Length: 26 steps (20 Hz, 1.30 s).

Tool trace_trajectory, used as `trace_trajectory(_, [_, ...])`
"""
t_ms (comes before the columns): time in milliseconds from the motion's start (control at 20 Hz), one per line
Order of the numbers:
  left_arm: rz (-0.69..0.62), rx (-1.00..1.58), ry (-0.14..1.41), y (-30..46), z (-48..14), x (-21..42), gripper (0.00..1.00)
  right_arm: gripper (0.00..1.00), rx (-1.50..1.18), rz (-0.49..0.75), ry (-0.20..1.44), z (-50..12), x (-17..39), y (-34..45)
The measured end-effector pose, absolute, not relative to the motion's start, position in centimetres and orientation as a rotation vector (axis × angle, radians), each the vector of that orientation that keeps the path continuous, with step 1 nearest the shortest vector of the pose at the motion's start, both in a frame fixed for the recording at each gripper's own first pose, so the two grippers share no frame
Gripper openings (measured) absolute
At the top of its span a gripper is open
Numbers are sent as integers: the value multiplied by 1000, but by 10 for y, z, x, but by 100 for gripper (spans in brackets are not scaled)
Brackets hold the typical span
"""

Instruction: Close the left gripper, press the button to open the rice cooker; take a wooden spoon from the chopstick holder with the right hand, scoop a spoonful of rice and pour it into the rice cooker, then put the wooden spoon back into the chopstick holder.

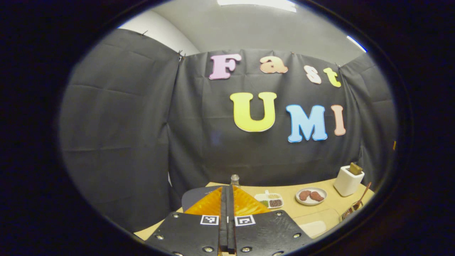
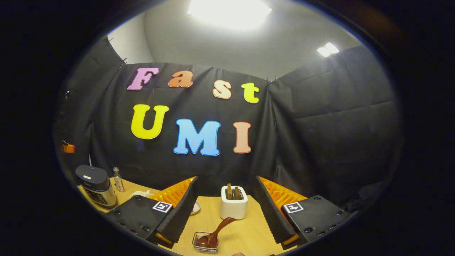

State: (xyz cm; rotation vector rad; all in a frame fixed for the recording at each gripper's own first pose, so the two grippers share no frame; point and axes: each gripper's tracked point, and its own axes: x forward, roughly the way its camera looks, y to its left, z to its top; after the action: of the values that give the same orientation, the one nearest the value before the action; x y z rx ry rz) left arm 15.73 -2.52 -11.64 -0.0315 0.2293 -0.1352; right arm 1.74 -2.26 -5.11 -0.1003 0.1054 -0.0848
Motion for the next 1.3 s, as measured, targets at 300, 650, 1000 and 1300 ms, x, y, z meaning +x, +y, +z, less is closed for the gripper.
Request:
trace_trajectory(300, [-198,-65,375,-43,-197,183,2,98,-115,-138,143,-53,19,-16])
trace_trajectory(650, [-206,-74,462,-48,-242,183,2,98,-139,-147,144,-51,25,-8])
trace_trajectory(1000, [-198,-121,499,-48,-262,174,3,98,-140,-140,135,-47,26,-12])
trace_trajectory(1300, [-160,-44,350,-43,-208,173,5,98,-107,-113,120,-47,25,-17])
